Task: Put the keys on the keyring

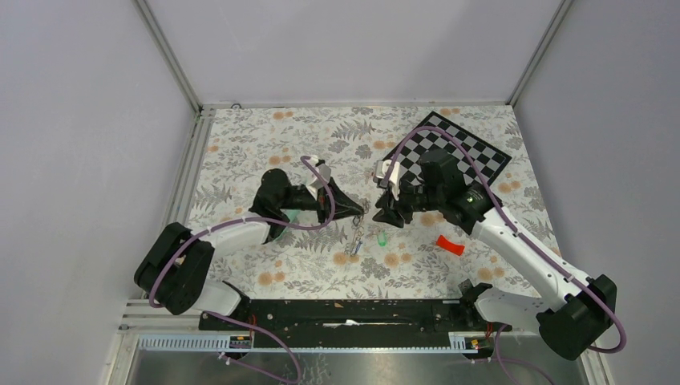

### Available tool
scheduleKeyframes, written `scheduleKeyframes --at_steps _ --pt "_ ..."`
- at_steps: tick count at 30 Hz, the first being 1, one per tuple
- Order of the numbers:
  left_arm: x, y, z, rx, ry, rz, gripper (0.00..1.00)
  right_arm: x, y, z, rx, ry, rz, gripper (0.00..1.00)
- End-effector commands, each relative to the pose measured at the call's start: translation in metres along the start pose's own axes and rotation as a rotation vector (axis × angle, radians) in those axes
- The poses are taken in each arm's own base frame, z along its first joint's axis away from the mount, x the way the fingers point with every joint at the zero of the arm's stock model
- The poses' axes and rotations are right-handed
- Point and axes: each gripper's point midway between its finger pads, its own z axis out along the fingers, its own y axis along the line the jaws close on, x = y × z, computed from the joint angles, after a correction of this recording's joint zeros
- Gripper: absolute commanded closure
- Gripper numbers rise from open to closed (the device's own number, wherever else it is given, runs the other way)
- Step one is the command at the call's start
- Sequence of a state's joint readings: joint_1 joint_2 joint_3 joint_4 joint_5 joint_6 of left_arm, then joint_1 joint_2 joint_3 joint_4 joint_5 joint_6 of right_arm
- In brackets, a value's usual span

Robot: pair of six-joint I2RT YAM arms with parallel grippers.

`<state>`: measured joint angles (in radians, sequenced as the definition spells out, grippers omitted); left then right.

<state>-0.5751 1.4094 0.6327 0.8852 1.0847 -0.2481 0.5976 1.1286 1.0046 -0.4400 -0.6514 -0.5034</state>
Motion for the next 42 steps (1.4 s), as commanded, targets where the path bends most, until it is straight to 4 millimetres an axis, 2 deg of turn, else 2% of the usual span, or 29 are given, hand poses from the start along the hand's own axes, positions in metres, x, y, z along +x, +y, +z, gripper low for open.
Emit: scheduleKeyframes --at_steps 1,11,24,29,36,39,42 --pt "-0.039 -0.019 0.003 0.052 -0.128 0.112 1.0 -0.016 0.007 0.002 -0.049 -0.068 -0.045 0.54" --pt "-0.033 -0.021 0.008 0.051 -0.134 0.08 1.0 -0.028 0.014 0.003 -0.11 -0.099 -0.021 0.54" --pt "-0.026 -0.018 0.009 0.042 -0.116 0.066 1.0 -0.037 0.012 0.003 -0.113 -0.112 -0.02 0.6" --pt "-0.025 -0.018 0.009 0.046 -0.113 0.067 1.0 -0.038 0.011 0.004 -0.115 -0.117 -0.017 0.68" --pt "-0.022 -0.019 0.009 0.045 -0.101 0.069 1.0 -0.04 0.009 0.005 -0.111 -0.119 -0.021 0.98" --pt "-0.018 -0.016 0.009 0.04 -0.08 0.082 1.0 -0.038 0.004 0.003 -0.077 -0.096 -0.042 1.0" --pt "-0.018 -0.007 0.009 0.008 -0.042 0.108 0.86 -0.032 -0.002 0.0 -0.047 -0.046 -0.056 1.0"
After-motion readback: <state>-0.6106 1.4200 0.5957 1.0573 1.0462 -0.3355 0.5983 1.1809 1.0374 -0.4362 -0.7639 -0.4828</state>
